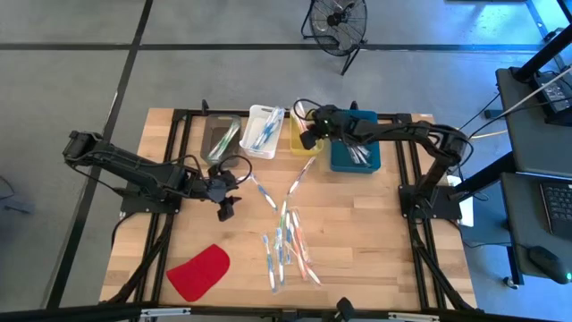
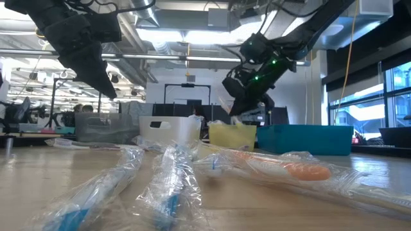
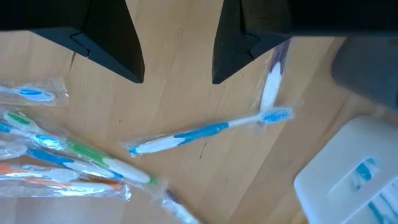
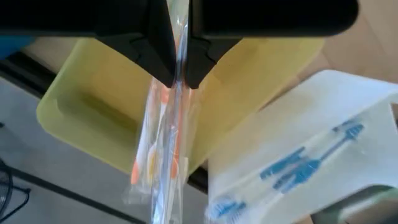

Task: Pick & Place Toothbrushes
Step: Put the orange toothbrush into the yellow bin, then put the blue toothbrush into the white bin, then put the orange toothbrush into the yellow bin

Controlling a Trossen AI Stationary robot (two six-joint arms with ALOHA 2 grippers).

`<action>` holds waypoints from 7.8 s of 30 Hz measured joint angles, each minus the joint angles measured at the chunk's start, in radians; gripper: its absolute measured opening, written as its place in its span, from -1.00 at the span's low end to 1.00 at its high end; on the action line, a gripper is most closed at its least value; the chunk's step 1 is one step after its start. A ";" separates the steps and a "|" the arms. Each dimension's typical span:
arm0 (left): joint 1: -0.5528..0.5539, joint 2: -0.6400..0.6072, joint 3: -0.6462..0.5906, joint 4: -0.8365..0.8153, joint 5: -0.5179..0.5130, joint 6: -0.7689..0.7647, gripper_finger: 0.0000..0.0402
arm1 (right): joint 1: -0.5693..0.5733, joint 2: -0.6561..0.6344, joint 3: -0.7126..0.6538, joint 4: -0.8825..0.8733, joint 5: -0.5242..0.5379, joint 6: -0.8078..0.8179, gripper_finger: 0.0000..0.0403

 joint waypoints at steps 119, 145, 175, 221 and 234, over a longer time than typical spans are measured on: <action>0.289 0.239 0.001 0.494 0.170 0.708 -0.88 | 0.467 -0.240 -0.203 -0.464 0.243 0.139 -0.89; 0.607 0.222 0.001 0.880 -0.056 0.206 -0.88 | 0.552 -0.434 -0.379 -0.260 0.243 0.214 -0.98; 0.737 0.670 0.082 1.091 -0.058 0.136 -0.88 | 0.552 -0.434 -0.379 -0.247 0.243 0.207 -0.86; 0.748 0.515 0.082 0.930 0.039 0.252 -0.14 | 0.604 -0.434 -0.379 0.013 0.040 0.182 -0.91; 0.640 0.292 0.082 0.536 0.084 0.330 -0.24 | 0.681 -0.433 -0.337 0.140 0.030 0.087 -0.93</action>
